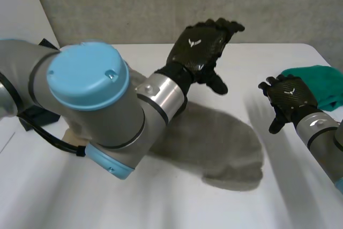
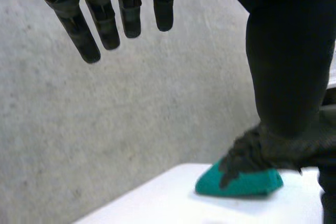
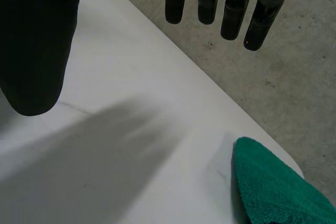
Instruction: Fold the laundry.
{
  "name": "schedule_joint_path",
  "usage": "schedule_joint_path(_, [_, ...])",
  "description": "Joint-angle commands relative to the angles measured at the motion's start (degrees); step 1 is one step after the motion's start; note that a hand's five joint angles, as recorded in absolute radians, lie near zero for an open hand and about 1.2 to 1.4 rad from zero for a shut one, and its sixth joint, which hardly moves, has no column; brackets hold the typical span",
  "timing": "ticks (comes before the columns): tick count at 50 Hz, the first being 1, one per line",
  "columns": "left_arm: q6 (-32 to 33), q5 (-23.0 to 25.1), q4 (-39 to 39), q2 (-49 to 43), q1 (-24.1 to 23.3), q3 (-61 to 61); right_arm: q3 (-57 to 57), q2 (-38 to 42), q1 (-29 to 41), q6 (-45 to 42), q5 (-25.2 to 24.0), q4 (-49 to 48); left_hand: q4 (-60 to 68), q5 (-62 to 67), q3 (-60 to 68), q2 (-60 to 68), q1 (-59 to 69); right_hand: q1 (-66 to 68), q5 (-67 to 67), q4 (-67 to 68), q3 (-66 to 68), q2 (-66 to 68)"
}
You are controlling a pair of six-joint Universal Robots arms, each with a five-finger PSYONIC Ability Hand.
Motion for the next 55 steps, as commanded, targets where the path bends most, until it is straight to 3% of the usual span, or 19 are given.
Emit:
schedule_joint_path(1, [4.72, 0.03, -0.74, 4.43, 6.67, -4.79, -0.08, -0.47, 0.22, -0.2, -0.32, 0.17, -0.91, -0.54, -1.47, -1.08, 0.17, -1.53, -3.3, -3.23, -2.17, -2.53])
schedule_joint_path(6, [12.61, 0.12, -1.0, 10.67, 14.14, -11.46, 0.27, -2.15, 0.49, -0.29, -1.2, 2.01, 1.61, 1.97, 1.04, 1.43, 2.68, -1.53, -3.3, -3.23, -2.17, -2.53])
schedule_joint_path(11, [22.99, 0.2, -0.38, 11.65, 16.7, -15.78, 0.18, -2.15, 0.58, -0.2, -1.82, 4.04, 2.29, 2.66, 1.73, 2.11, 3.36, -1.53, -3.3, -3.23, -2.17, -2.53])
schedule_joint_path(18, [37.48, 0.29, -0.82, 4.99, 20.39, -16.31, 0.36, -2.06, 1.37, -0.2, -1.82, 4.12, 8.84, 9.2, 8.27, 8.66, 9.91, -1.53, -3.3, -3.23, -2.17, -2.53])
schedule_joint_path(22, [40.23, 0.55, -0.3, 0.33, 20.66, -15.0, 0.54, -1.88, 1.89, -0.64, -1.64, 4.21, 16.4, 16.76, 15.83, 16.22, 17.47, -1.53, -3.3, -3.23, -2.17, -2.53])
schedule_joint_path(29, [40.5, 0.56, -0.3, -5.31, 20.04, -11.13, 0.89, -0.92, 1.81, -0.82, -1.73, 4.21, 35.23, 35.59, 34.66, 35.05, 36.3, -1.53, -3.3, -3.23, -2.17, -2.53])
schedule_joint_path(33, [40.33, 0.03, 0.05, -5.49, 18.91, -9.37, 0.89, -0.83, 1.63, -0.82, -1.73, 4.21, 64.29, 64.66, 63.73, 64.11, 65.36, -1.53, -3.3, -3.23, -2.17, -2.53])
schedule_joint_path(43, [36.38, -2.35, 5.32, 2.59, 11.26, -7.17, 0.71, -0.92, 1.28, -0.73, -1.38, 4.12, 64.34, 64.7, 63.78, 64.16, 65.41, -1.53, -3.3, -3.23, -2.17, -2.53])
schedule_joint_path(51, [24.87, -2.08, 6.03, 2.6, 0.36, -7.69, 0.62, -0.92, 1.1, -0.11, -0.94, 3.95, 64.34, 64.7, 63.78, 64.16, 65.41, -1.53, -3.3, -3.23, -2.17, -2.53])
schedule_joint_path(55, [19.24, -1.82, 8.13, -3.18, -4.2, -7.35, 0.54, -1.0, 1.02, -0.03, -0.94, 3.77, 62.86, 63.23, 62.3, 62.68, 63.93, -1.53, -3.3, -3.23, -2.17, -2.53])
